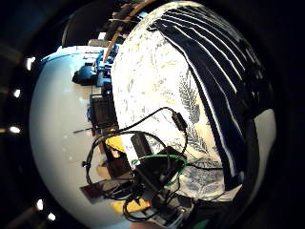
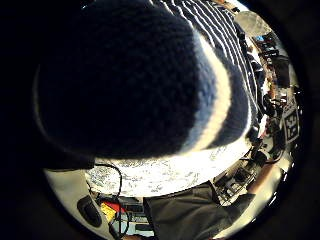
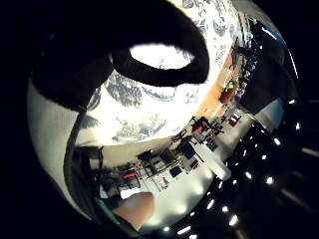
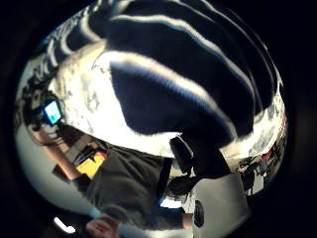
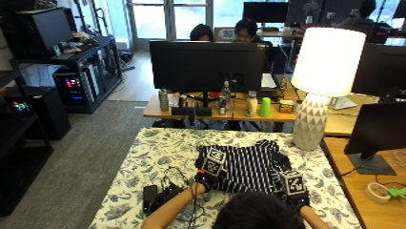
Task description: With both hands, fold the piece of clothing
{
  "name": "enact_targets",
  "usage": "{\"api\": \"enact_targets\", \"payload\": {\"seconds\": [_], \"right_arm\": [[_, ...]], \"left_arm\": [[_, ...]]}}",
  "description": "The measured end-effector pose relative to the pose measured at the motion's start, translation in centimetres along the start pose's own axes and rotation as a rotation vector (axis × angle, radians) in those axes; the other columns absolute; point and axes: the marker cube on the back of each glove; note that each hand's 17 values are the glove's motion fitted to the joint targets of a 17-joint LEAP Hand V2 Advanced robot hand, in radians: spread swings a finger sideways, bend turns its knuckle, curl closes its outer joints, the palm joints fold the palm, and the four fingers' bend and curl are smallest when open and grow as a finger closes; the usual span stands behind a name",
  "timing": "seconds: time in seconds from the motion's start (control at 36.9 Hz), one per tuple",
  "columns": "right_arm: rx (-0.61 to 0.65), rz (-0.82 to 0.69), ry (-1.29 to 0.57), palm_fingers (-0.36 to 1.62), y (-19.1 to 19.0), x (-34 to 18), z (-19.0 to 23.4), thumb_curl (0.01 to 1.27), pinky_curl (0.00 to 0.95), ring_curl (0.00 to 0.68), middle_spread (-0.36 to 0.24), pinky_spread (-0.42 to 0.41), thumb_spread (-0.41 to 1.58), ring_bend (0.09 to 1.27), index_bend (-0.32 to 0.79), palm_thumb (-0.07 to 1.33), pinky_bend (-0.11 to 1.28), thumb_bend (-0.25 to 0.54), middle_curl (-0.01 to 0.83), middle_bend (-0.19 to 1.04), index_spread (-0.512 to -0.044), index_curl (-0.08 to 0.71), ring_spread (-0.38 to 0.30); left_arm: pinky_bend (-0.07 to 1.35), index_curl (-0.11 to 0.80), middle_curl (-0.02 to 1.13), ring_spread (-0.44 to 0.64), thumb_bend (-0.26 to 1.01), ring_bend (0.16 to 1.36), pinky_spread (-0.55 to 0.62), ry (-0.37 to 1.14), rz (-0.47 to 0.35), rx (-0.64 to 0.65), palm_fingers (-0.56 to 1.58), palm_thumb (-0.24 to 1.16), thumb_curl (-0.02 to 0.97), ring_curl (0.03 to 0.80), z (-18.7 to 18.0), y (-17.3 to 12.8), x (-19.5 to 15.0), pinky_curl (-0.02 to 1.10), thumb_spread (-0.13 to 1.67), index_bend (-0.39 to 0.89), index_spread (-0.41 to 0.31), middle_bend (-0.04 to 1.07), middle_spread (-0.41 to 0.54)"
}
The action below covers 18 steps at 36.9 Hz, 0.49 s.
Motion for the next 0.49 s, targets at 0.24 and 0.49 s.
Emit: {"api": "enact_targets", "payload": {"seconds": [0.24, 0.49], "right_arm": [[0.096, 0.057, -0.063, 0.11, -2.3, 0.9, -1.0, 0.3, 0.427, 0.349, 0.175, 0.232, 1.02, 0.61, 0.1, 0.67, 1.06, -0.014, 0.237, 0.13, -0.239, 0.138, 0.236], [0.28, 0.002, -0.073, 0.36, -1.9, -0.3, -3.7, 0.33, 0.357, 0.331, 0.067, 0.074, 1.06, 0.74, 0.02, 0.77, 1.0, 0.002, 0.259, 0.22, -0.294, 0.101, 0.126]], "left_arm": [[0.79, 0.321, 0.48, -0.37, 0.22, 0.78, -0.41, 0.038, -0.077, 0.073, 1.19, 0.75, 0.334, 0.458, -1.6, -1.0, -1.7, 0.48, 1.54, 0.12, -0.221, 0.47, -0.316], [0.77, 0.323, 0.51, -0.36, 0.24, 0.77, -0.41, 0.037, -0.116, 0.059, 1.17, 0.74, 0.329, 0.467, -2.1, -0.9, -2.3, 0.48, 1.59, 0.13, -0.222, 0.47, -0.318]]}}
